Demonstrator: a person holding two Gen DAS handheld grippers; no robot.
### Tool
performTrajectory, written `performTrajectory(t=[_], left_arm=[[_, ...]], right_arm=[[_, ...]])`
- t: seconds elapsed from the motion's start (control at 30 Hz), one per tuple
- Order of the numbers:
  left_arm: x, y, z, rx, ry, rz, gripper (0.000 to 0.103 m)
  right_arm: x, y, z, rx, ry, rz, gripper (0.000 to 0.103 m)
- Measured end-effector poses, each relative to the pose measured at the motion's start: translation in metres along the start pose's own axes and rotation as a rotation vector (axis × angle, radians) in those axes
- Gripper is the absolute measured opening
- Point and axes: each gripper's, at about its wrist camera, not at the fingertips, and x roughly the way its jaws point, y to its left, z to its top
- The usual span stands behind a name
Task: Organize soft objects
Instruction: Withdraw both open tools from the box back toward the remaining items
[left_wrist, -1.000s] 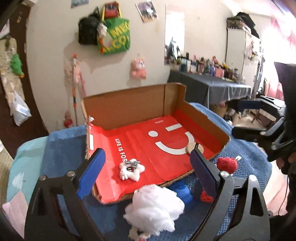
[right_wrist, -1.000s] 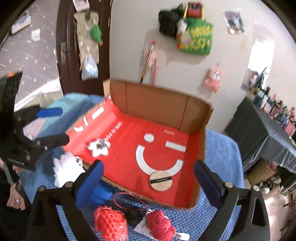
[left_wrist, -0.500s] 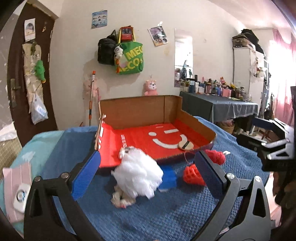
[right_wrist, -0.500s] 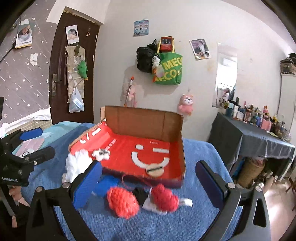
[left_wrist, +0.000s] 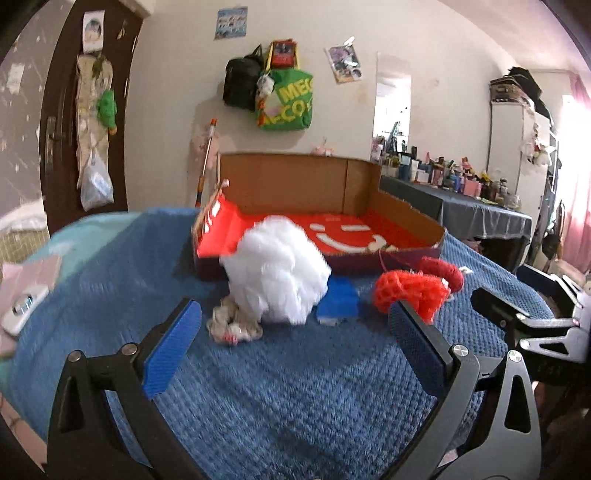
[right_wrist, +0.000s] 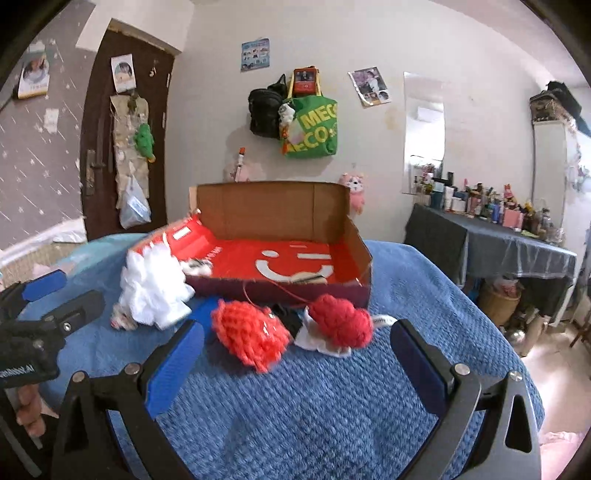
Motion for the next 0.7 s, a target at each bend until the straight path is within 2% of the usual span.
performTrajectory(t=[0.33,0.47,0.7], left_arm=[[0.014,0.000,-0.021,0.011,0.065,0.013,0.103],[0.017,0.001,-0.023,0.000,0.082,0.006,0.103],[0.019,0.002,-0.024,0.003,0.089,0.011,0.103]], right_arm=[[0.015,-0.001,-0.035,0.045,0.090,0.013,0.103],[0.017,0.006,-0.040,0.011,0.095,0.005,0.103],[0.022,0.006,-0.044,0.027,0.118,0.024,0.103]])
